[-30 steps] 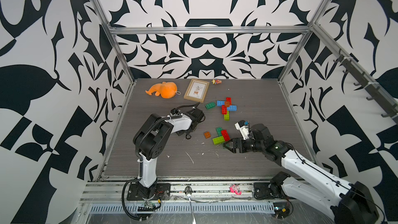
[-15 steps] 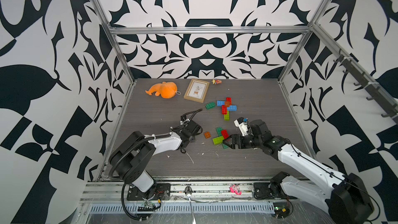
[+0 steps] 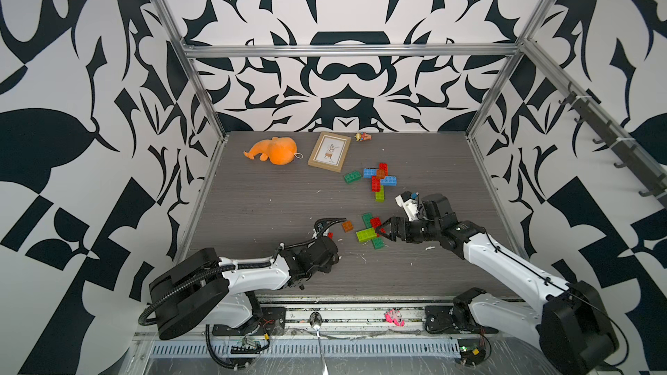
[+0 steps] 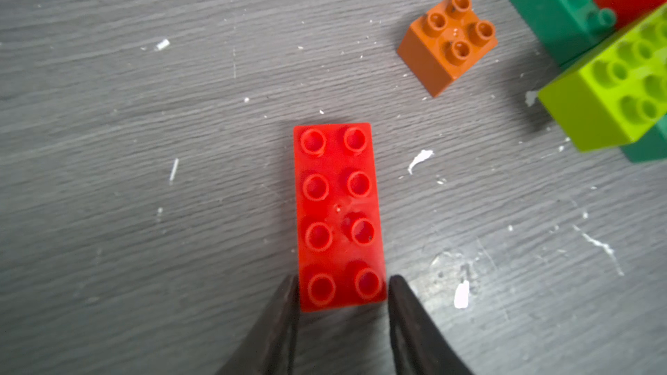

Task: Assemble a small pinwheel with lego
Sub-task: Adjust the lego brick at the center of the board.

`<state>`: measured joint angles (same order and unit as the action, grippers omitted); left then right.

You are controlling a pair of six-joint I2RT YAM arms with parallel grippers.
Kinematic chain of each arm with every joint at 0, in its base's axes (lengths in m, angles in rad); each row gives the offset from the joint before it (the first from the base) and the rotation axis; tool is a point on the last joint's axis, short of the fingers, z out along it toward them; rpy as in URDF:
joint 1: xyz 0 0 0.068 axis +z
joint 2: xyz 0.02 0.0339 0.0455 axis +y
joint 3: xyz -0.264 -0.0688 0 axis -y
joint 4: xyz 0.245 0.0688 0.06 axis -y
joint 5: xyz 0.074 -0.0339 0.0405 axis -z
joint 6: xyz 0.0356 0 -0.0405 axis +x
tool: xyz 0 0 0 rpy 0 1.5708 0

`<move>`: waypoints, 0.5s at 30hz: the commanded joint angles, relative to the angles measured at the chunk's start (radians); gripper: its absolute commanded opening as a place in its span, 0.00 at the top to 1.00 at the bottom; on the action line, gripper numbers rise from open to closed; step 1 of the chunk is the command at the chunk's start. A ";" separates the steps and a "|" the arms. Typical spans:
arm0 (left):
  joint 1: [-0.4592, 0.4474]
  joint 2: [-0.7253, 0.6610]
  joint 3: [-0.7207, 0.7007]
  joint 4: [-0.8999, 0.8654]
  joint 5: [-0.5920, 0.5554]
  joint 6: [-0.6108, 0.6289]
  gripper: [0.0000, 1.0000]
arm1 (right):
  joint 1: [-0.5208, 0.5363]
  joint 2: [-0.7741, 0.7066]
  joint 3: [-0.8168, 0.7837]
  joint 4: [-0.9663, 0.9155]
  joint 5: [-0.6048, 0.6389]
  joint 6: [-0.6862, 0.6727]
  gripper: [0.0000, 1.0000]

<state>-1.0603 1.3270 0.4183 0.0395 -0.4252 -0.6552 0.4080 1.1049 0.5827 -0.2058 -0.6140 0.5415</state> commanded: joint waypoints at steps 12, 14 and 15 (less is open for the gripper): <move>-0.071 0.034 -0.174 0.273 -0.133 0.016 0.40 | 0.000 -0.013 -0.034 0.058 -0.071 0.030 0.03; -0.072 0.036 -0.198 0.308 -0.130 0.018 0.42 | -0.001 -0.011 -0.039 0.066 -0.069 0.036 0.03; -0.073 0.035 -0.205 0.317 -0.129 0.020 0.42 | -0.001 -0.010 -0.041 0.069 -0.065 0.038 0.03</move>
<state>-1.1320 1.3338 0.2665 0.3302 -0.5747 -0.6376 0.4080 1.1049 0.5449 -0.1810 -0.6617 0.5663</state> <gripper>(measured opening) 0.583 0.971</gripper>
